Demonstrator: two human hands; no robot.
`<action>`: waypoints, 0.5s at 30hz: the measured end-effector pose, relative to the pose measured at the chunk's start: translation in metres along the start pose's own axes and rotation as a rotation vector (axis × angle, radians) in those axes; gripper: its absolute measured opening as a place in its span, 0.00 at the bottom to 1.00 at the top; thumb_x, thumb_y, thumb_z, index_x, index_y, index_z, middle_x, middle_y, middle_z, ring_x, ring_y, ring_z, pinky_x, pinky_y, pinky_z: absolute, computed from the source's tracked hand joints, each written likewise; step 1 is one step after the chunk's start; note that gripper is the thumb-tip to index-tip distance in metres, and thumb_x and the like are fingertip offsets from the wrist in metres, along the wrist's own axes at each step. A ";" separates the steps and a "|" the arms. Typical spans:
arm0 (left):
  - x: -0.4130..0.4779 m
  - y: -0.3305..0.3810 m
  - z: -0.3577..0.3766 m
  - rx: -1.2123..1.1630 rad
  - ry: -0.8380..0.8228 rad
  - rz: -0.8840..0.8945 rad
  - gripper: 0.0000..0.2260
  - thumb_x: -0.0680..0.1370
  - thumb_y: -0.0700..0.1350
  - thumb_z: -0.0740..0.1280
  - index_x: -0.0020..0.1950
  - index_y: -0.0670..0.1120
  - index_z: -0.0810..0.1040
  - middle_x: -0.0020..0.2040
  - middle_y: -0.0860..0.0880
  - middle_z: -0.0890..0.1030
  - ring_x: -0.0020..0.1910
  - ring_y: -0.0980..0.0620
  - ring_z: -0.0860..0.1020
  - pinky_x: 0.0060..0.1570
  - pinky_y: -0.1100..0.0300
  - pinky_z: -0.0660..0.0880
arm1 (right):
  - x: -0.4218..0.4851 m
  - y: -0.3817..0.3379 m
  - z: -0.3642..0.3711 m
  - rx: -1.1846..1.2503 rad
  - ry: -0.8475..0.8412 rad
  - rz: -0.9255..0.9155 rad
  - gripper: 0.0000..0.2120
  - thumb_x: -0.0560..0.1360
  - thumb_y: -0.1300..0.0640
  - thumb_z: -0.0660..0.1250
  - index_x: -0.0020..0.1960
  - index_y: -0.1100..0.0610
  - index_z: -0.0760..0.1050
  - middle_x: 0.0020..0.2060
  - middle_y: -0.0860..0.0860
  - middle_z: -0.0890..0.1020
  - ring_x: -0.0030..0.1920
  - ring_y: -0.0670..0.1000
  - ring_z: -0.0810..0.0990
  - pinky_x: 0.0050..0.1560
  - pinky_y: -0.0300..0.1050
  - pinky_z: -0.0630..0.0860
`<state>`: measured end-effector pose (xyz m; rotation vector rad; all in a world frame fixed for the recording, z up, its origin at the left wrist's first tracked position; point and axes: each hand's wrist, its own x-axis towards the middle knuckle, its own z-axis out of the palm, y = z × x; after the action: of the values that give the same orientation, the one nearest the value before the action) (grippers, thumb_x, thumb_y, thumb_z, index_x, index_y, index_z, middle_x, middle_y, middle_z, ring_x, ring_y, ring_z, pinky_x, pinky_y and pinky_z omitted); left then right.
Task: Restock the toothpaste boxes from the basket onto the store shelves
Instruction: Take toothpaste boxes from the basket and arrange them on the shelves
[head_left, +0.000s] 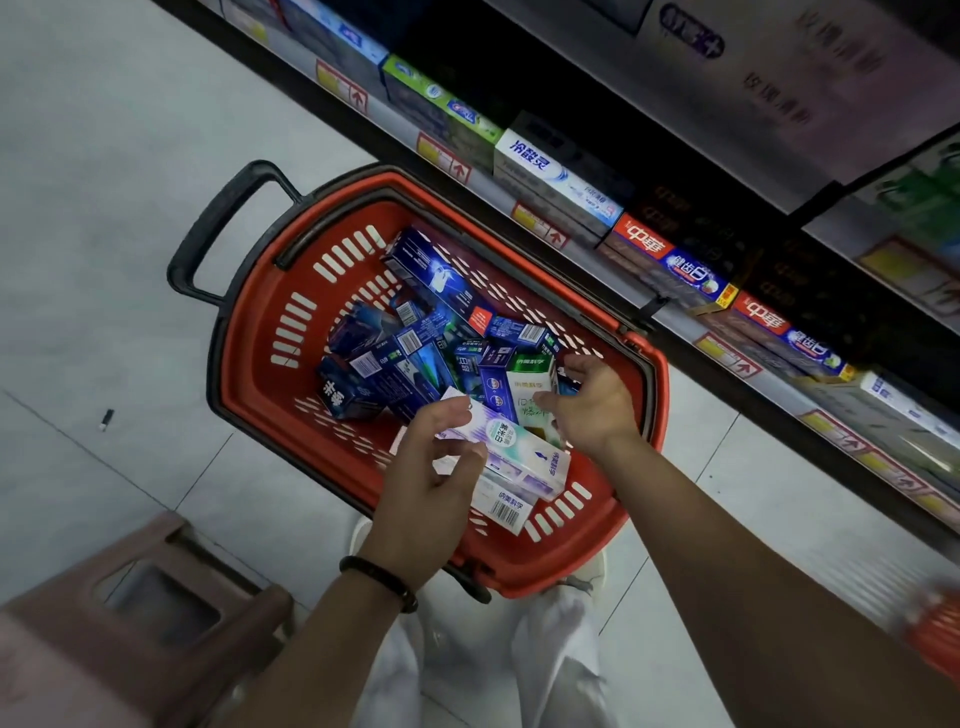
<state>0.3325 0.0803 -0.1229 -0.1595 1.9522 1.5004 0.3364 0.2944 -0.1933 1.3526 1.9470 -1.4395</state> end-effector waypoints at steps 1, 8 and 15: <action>0.001 -0.002 0.001 0.000 -0.001 0.005 0.14 0.83 0.39 0.69 0.66 0.54 0.77 0.67 0.63 0.77 0.61 0.64 0.78 0.51 0.61 0.82 | 0.002 0.000 0.002 -0.013 -0.006 0.003 0.33 0.76 0.60 0.79 0.77 0.53 0.70 0.69 0.52 0.80 0.60 0.54 0.84 0.54 0.58 0.86; 0.002 -0.013 0.007 -0.006 0.003 -0.008 0.14 0.83 0.38 0.68 0.65 0.54 0.76 0.65 0.61 0.79 0.60 0.63 0.79 0.52 0.57 0.82 | 0.011 0.003 0.015 0.021 -0.020 0.018 0.33 0.76 0.61 0.79 0.76 0.52 0.68 0.54 0.45 0.80 0.56 0.52 0.84 0.51 0.59 0.87; -0.008 -0.021 0.017 -0.062 0.092 -0.063 0.16 0.83 0.39 0.69 0.68 0.53 0.74 0.64 0.62 0.78 0.60 0.61 0.81 0.53 0.49 0.85 | 0.014 0.004 0.017 0.025 -0.005 -0.037 0.26 0.77 0.63 0.77 0.71 0.50 0.73 0.48 0.39 0.80 0.52 0.48 0.83 0.52 0.51 0.86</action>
<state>0.3557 0.0866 -0.1378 -0.3194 1.9543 1.5376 0.3290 0.2862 -0.2128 1.3289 1.9672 -1.4875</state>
